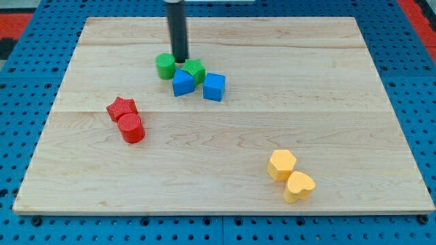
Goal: Push the green circle into the green star
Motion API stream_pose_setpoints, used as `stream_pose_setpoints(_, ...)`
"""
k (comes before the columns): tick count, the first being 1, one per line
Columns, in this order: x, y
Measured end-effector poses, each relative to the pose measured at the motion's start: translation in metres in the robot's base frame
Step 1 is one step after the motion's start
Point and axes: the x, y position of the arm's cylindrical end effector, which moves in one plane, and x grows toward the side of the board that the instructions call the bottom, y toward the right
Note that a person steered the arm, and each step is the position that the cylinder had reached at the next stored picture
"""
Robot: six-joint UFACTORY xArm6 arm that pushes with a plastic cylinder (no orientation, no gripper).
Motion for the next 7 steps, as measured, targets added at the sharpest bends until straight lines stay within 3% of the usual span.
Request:
stream_pose_setpoints(2,0.0,-0.101)
stream_pose_setpoints(3,0.016,-0.109)
stream_pose_setpoints(5,0.042,-0.016)
stream_pose_setpoints(6,0.05,-0.04)
stream_pose_setpoints(7,0.072,-0.027)
